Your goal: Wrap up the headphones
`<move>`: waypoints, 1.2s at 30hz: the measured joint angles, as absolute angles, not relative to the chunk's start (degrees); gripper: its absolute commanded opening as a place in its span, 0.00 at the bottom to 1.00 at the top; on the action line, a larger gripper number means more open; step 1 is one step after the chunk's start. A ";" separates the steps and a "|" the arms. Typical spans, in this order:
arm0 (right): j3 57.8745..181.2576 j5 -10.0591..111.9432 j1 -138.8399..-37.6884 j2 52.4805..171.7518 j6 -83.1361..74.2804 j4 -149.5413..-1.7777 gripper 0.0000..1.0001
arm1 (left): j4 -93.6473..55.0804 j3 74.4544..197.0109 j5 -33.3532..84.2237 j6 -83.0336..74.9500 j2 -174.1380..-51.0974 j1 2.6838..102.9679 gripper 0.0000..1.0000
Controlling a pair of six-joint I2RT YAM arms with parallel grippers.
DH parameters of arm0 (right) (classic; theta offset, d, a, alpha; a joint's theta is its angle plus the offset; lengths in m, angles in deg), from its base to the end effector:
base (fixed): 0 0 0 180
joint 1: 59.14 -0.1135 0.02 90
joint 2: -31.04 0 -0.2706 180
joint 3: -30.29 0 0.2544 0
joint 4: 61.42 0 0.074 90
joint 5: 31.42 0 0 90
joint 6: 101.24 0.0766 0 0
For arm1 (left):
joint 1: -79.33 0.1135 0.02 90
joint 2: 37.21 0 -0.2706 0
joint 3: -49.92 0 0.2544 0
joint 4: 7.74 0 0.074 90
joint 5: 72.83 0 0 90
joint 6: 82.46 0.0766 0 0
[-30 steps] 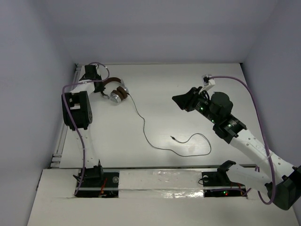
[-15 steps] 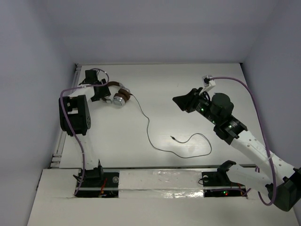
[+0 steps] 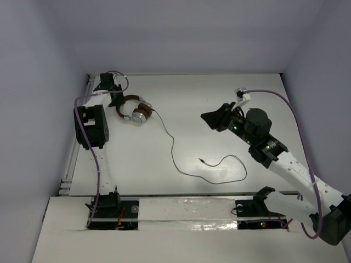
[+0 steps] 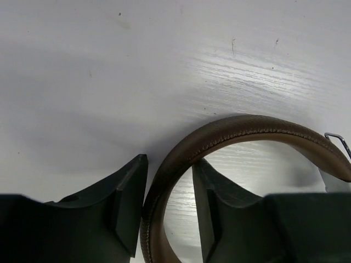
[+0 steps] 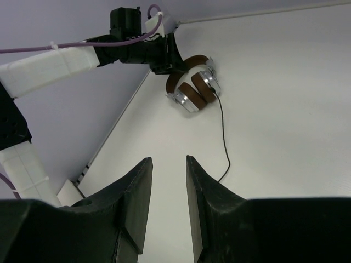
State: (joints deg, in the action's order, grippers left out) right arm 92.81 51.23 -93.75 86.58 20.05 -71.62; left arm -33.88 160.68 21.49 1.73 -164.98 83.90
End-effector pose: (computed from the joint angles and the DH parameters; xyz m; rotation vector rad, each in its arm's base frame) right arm 0.2159 0.1609 0.3591 -0.1539 1.7129 0.9752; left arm 0.5375 0.0372 0.1501 -0.1723 2.3169 -0.0985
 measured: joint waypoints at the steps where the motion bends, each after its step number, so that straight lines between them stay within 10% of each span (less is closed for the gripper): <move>1: 92.81 51.32 -93.75 86.54 20.05 -71.62 0.37 | -33.94 160.68 21.71 1.80 -164.98 83.93 0.29; 7: 92.81 51.97 -93.75 86.54 20.05 -71.64 0.37 | -34.60 160.64 23.15 3.40 -164.98 83.93 0.00; 15: 92.81 53.87 -93.75 86.34 20.00 -71.69 0.37 | -29.49 155.64 23.74 2.92 -162.68 83.90 0.00; 20: 92.81 54.07 -93.75 85.93 19.37 -71.62 0.00 | -29.38 152.38 26.93 0.51 -159.86 84.08 0.00; 24: 92.81 53.20 -93.75 85.93 19.32 -71.16 0.00 | -30.77 149.76 30.74 -1.61 -154.53 83.84 0.00; 31: 92.81 51.14 -93.75 87.72 17.90 -69.17 0.54 | -30.34 144.38 36.33 -8.76 -133.98 83.47 0.00; 36: 92.77 50.51 -93.75 93.05 17.07 -67.14 0.63 | -28.72 144.23 43.98 -13.76 -125.02 83.47 0.00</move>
State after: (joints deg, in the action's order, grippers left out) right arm 92.77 50.51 -93.75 93.05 17.07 -67.14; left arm -28.72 144.23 43.98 -13.76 -125.02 83.47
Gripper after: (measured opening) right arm 0.608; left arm 0.046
